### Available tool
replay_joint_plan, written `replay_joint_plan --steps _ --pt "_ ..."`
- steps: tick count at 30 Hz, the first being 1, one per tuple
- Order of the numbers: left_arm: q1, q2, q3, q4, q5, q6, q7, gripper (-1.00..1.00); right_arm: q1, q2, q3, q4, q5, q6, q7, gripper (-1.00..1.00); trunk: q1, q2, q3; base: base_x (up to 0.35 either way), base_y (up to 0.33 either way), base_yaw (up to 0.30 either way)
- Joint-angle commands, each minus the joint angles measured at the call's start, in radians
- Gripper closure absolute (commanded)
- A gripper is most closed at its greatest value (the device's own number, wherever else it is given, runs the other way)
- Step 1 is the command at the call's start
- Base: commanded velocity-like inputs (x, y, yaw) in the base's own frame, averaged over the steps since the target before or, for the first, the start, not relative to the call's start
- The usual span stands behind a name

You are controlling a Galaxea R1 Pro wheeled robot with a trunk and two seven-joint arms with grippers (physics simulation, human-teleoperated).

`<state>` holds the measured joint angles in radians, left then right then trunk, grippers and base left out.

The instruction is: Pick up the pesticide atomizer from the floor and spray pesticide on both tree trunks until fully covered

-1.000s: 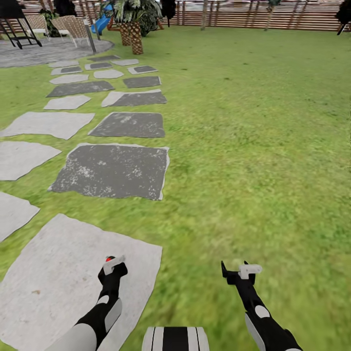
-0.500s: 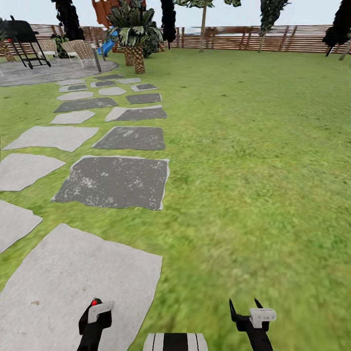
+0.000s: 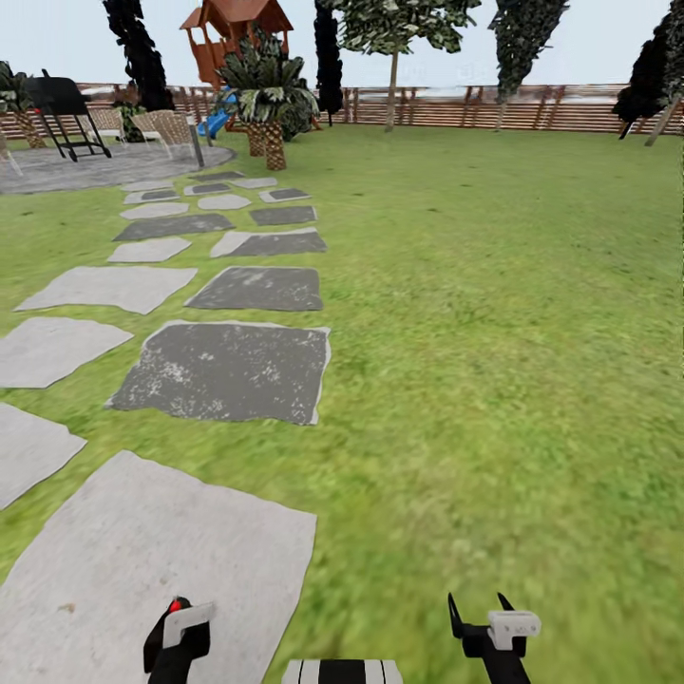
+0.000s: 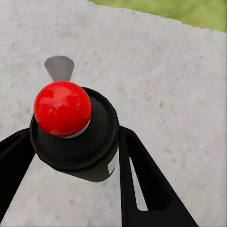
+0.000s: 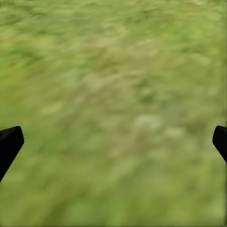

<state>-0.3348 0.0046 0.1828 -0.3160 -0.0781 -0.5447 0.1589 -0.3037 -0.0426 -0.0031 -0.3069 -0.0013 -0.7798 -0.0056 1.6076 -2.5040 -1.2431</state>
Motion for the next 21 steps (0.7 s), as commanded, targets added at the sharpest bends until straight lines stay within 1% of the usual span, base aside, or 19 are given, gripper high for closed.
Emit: replay_joint_plan --steps 1,4,8,17,21 --pt "0.001 0.001 0.001 0.000 0.000 0.000 0.004 1.00 0.000 -0.001 0.000 0.002 0.001 0.000 0.000 -1.00 0.000 0.000 0.005 0.000 0.000 -0.043" --pt "0.007 0.001 0.001 0.001 0.000 -0.001 0.017 1.00 0.000 -0.002 0.000 0.006 0.001 -0.001 0.001 -1.00 -0.002 0.001 0.021 0.000 0.000 -0.085" --pt "0.033 0.002 0.002 -0.001 0.001 -0.002 0.023 1.00 0.002 -0.003 0.001 0.026 0.002 0.000 0.002 -1.00 -0.004 0.002 0.042 0.000 0.000 -0.104" --pt "0.037 0.003 0.002 0.002 0.000 0.000 0.022 1.00 0.003 -0.003 0.002 0.050 0.004 -0.001 0.004 -1.00 -0.008 0.004 0.090 0.000 0.000 -0.104" --pt "0.037 0.003 0.001 0.007 0.000 -0.001 0.022 1.00 0.003 -0.004 0.002 0.051 0.004 -0.001 0.004 -1.00 -0.023 0.032 0.109 0.000 0.000 -0.079"
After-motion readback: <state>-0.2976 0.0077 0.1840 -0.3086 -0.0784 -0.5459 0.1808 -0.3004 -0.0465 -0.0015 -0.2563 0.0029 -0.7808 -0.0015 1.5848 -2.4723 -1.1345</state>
